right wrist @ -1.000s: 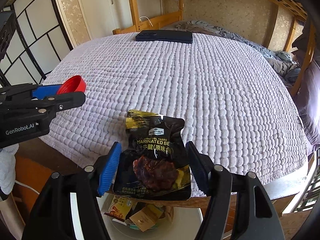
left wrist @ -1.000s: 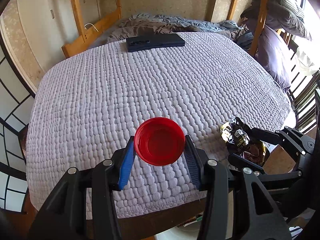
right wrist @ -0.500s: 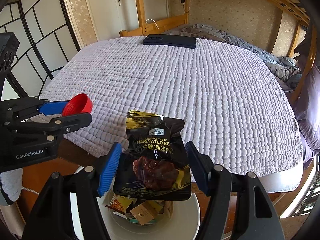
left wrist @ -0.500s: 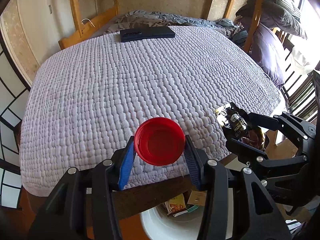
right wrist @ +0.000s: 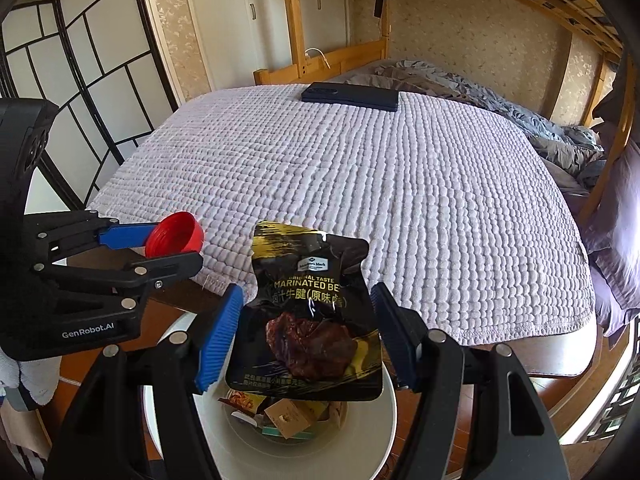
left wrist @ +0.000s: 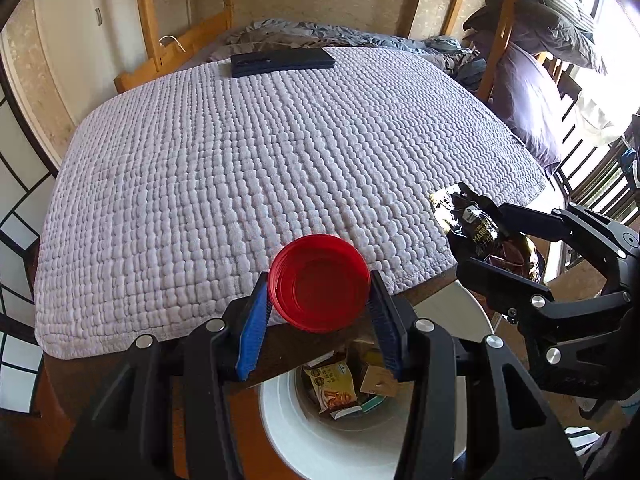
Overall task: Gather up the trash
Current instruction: 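Carry the red cap with the left tool while the right tool carries the beef packet over the bin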
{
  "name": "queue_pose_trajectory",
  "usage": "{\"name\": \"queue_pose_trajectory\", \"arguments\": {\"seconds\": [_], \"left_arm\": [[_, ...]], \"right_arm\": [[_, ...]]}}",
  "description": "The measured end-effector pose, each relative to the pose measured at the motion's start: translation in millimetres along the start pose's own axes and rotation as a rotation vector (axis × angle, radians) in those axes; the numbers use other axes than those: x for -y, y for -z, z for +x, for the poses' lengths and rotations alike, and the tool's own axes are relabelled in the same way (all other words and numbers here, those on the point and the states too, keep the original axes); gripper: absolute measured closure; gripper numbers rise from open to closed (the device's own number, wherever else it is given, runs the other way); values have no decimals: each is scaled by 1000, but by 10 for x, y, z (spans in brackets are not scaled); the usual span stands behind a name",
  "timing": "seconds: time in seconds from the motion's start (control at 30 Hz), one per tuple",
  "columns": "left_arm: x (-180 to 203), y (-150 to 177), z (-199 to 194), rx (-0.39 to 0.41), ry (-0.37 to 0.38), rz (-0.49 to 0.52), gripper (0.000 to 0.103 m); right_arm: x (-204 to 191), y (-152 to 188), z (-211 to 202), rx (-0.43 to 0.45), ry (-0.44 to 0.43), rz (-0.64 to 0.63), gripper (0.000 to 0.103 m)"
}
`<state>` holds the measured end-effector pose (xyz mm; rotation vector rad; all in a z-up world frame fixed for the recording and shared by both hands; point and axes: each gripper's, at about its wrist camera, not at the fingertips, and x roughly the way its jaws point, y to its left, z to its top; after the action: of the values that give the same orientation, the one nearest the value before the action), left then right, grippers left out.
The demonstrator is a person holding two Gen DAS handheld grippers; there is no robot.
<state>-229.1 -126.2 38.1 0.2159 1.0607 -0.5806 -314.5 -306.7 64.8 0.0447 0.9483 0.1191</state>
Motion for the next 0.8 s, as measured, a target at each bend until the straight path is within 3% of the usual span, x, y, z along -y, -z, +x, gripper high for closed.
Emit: {"name": "queue_pose_trajectory", "arguments": {"seconds": [0.8], "left_arm": [[331,398,-91,-45,33,44,53]], "right_arm": [[38,373,-261,-36,-58,-70,38]]}}
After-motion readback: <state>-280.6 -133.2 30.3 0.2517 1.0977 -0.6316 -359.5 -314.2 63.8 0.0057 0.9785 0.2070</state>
